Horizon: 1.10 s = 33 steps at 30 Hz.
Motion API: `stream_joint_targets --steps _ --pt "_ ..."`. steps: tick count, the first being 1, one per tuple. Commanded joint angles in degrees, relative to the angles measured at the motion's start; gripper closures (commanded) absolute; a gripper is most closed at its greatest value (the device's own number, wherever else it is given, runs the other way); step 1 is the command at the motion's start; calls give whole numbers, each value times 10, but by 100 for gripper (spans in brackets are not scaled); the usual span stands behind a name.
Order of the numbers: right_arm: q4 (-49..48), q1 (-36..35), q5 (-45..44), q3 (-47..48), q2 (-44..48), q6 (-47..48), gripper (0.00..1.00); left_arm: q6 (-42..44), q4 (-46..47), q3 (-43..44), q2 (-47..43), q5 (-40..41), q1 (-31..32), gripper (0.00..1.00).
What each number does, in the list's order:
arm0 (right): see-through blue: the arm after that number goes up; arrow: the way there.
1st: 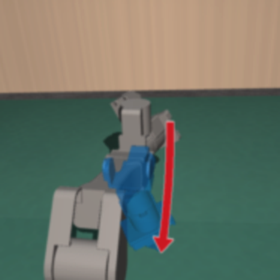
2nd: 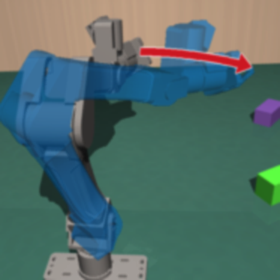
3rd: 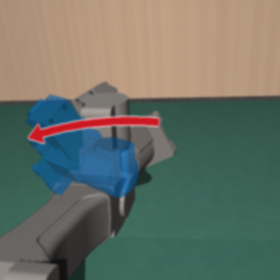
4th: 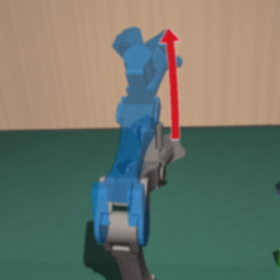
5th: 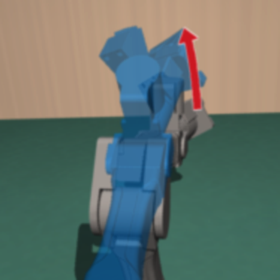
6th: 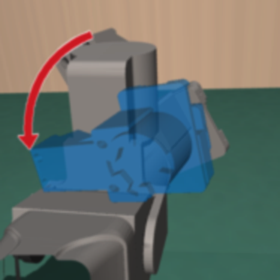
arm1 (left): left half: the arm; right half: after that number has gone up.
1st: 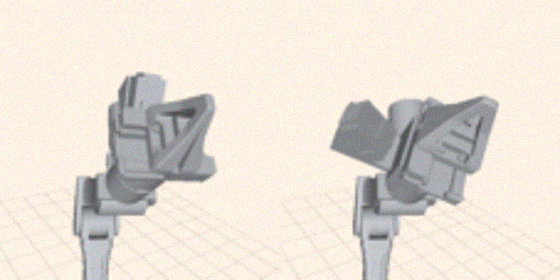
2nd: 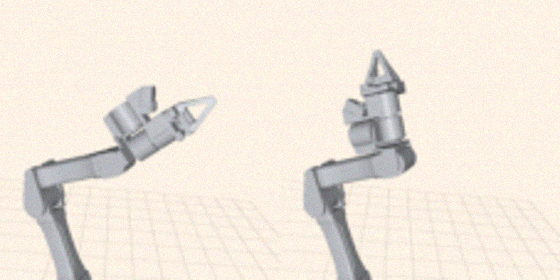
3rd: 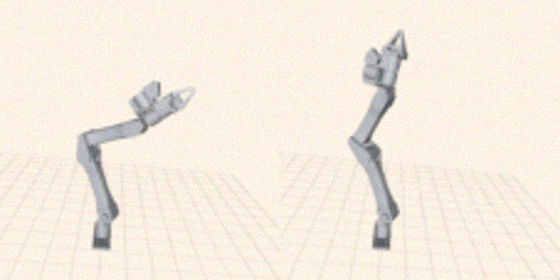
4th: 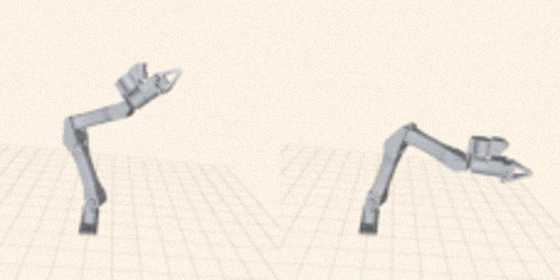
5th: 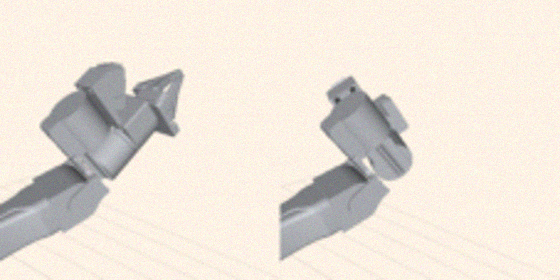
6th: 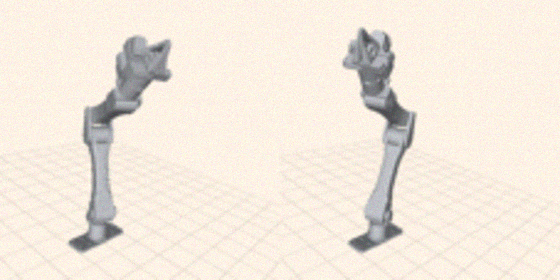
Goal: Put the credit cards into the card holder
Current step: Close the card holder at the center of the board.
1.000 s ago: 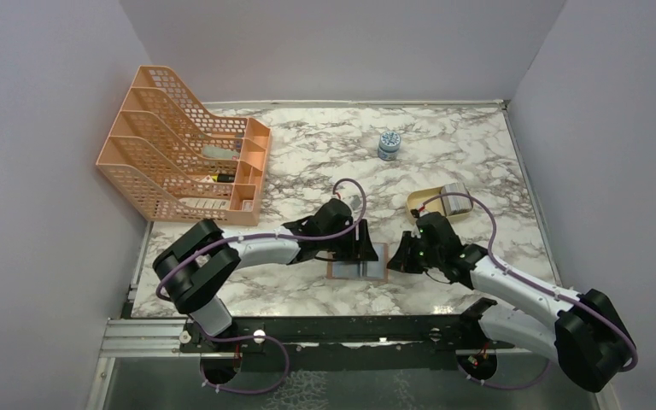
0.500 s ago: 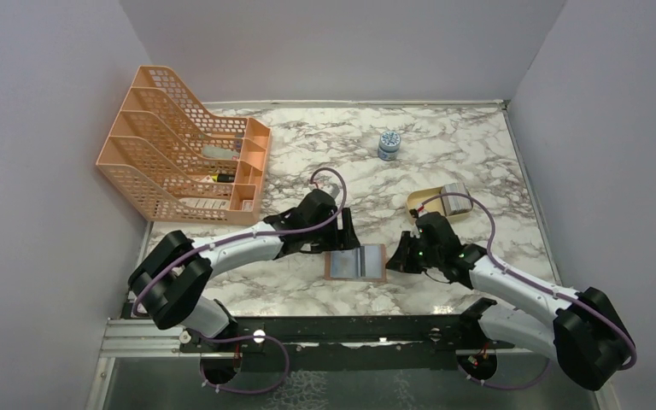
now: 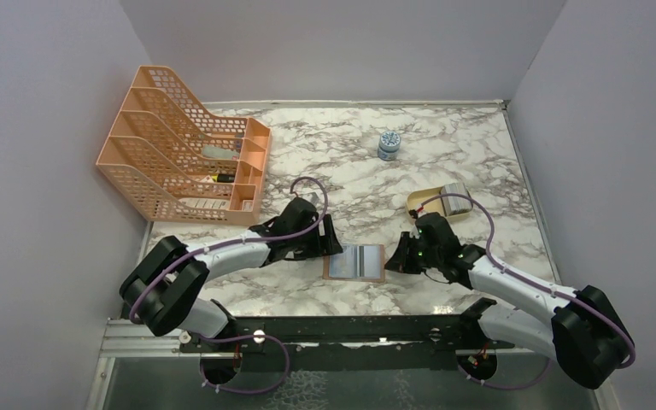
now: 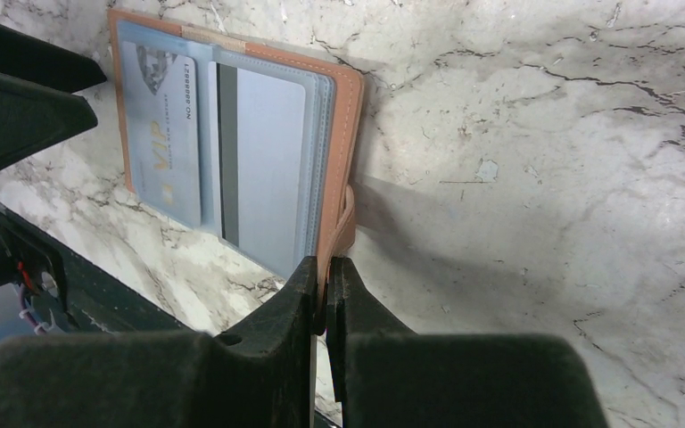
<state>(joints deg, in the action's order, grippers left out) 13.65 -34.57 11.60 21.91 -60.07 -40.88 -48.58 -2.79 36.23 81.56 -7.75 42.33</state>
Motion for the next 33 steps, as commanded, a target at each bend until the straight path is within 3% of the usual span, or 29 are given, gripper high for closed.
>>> stream_joint_targets --steps 1,9,19,33 --pt "-20 -5 14 -2 -2 -7 99 -48 106 -60 -9 -38 -1 23" --pt "-28 -5 22 -11 -3 -18 99 -106 207 -98 16 -89 0 26" --pt "-47 -5 29 -19 -13 -19 99 -131 242 -84 -34 -117 13 32" --pt "-48 -5 28 -17 -24 -19 99 -140 279 -32 -12 -131 79 38"
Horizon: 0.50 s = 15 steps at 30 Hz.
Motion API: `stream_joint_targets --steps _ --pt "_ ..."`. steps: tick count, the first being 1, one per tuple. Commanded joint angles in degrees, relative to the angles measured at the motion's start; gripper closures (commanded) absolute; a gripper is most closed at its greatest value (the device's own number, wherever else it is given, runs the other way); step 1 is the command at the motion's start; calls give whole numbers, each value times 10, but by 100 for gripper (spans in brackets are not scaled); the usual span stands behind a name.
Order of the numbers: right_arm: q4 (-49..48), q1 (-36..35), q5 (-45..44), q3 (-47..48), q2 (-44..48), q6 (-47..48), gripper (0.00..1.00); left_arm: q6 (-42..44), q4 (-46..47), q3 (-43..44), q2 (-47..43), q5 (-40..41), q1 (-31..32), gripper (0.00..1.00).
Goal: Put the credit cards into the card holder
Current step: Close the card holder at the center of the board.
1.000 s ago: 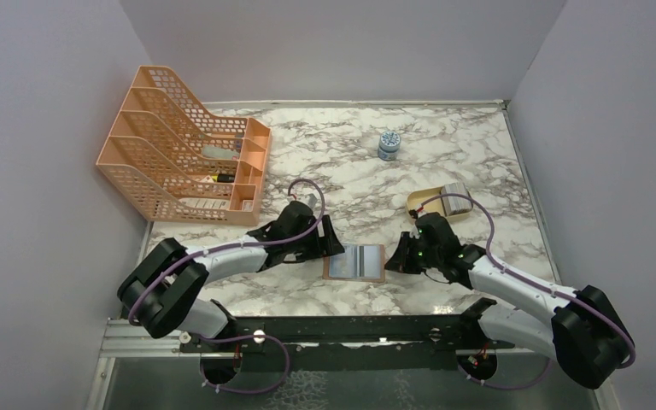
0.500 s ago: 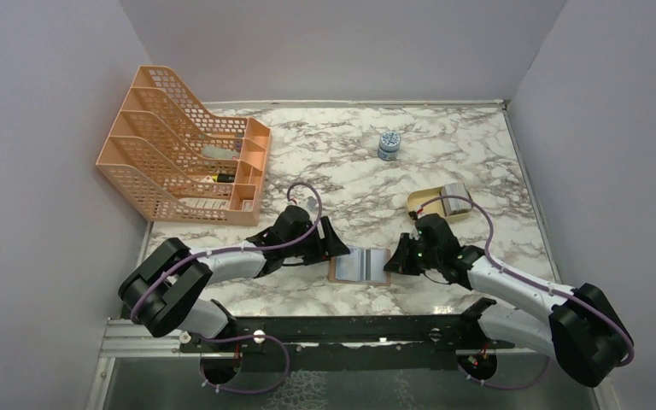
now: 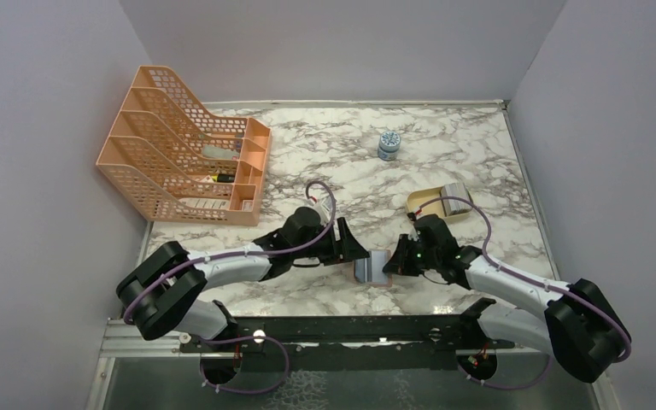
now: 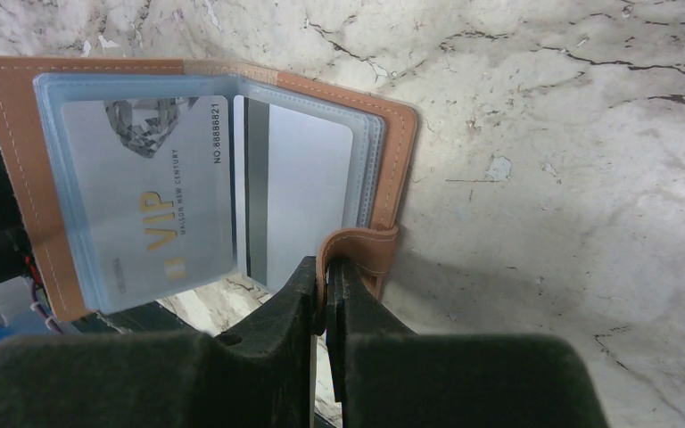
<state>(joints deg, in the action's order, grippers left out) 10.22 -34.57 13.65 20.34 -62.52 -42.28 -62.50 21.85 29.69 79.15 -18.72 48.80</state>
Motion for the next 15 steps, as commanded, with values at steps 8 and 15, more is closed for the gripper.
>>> stream_joint_targets --steps 8,15 --pt "28 -5 -25 29 -15 4 99 35 34 75 78 -28 40 42" --pt "108 -5 -89 57 19 -4 79 63 31 94 113 -33 43 48"
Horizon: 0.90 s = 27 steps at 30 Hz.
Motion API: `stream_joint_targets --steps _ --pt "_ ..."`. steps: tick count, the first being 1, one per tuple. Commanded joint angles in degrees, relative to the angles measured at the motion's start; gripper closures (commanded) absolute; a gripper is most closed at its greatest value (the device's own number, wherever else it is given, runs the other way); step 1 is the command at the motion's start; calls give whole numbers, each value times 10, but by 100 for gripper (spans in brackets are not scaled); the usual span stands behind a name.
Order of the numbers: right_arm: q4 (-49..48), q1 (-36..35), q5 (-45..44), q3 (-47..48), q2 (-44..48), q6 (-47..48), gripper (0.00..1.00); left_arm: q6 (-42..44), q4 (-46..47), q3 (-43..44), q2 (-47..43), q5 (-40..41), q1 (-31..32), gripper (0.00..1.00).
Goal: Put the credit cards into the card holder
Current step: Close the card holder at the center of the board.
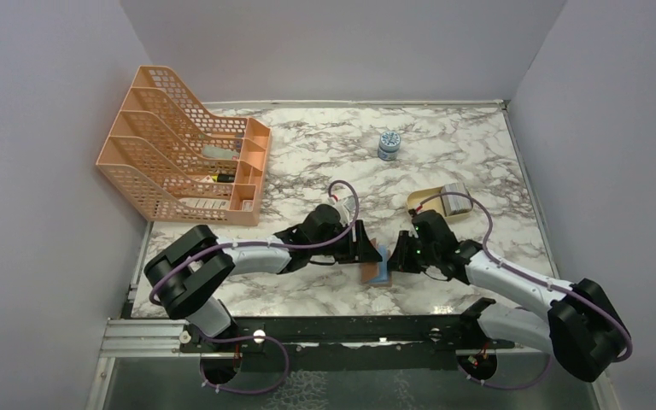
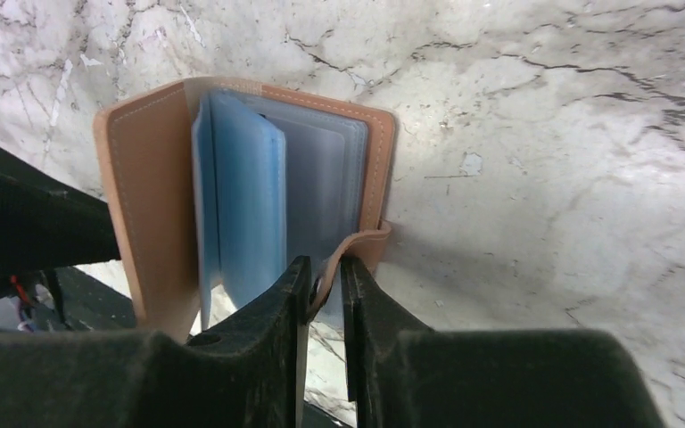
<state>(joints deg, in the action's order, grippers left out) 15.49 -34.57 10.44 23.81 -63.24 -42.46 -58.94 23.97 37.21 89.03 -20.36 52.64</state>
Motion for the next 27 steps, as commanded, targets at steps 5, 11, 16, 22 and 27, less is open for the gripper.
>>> stream_joint_targets --steps 5,11,16,22,27 --pt "107 -4 -98 34 62 -2 75 33 10 22 35 -12 5 52" --pt "122 -5 -106 40 63 3 76 37 9 23 54 -11 5 58" --pt "125 -5 -114 51 59 2 79 44 -1 39 76 -16 5 63" --pt "100 -5 -74 51 80 21 83 53 -29 51 100 -4 5 67" --pt "87 -5 -38 50 78 17 78 63 -59 64 113 -1 5 68"
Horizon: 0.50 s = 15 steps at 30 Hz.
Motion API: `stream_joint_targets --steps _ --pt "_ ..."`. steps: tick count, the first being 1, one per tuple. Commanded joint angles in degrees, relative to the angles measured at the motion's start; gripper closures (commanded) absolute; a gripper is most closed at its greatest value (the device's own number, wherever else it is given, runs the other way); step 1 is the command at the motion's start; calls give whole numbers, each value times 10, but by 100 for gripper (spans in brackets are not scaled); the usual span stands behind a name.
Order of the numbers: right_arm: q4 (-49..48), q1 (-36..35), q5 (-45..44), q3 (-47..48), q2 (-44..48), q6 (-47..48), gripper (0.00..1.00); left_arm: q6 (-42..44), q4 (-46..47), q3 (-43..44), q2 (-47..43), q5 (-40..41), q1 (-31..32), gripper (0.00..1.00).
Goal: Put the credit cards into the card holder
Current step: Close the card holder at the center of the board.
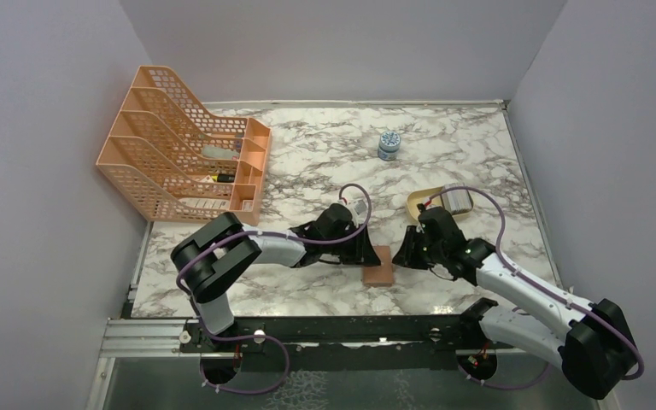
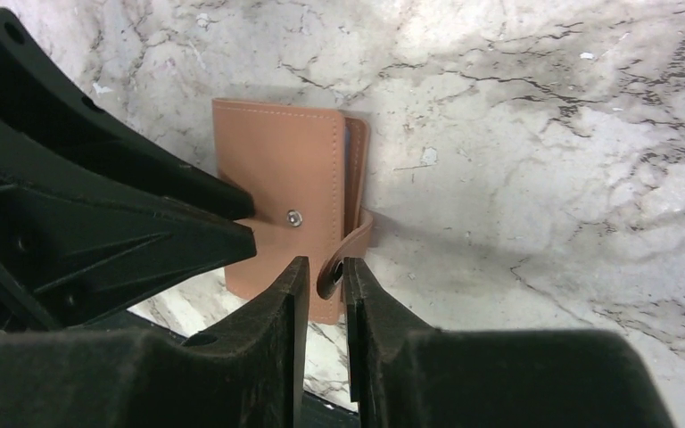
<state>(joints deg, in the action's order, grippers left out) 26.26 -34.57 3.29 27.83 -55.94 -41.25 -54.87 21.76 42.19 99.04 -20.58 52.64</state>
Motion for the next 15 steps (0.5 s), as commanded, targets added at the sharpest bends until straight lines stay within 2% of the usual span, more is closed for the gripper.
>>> stream_joint_targets --steps 1,9,15 --pt "-20 -5 37 12 6 4 77 24 -41 15 13 4 5 68" --pt "17 -5 29 37 19 13 77 36 -94 26 2 38 5 70" --pt "49 -4 -27 57 22 21 71 32 -137 63 2 32 4 70"
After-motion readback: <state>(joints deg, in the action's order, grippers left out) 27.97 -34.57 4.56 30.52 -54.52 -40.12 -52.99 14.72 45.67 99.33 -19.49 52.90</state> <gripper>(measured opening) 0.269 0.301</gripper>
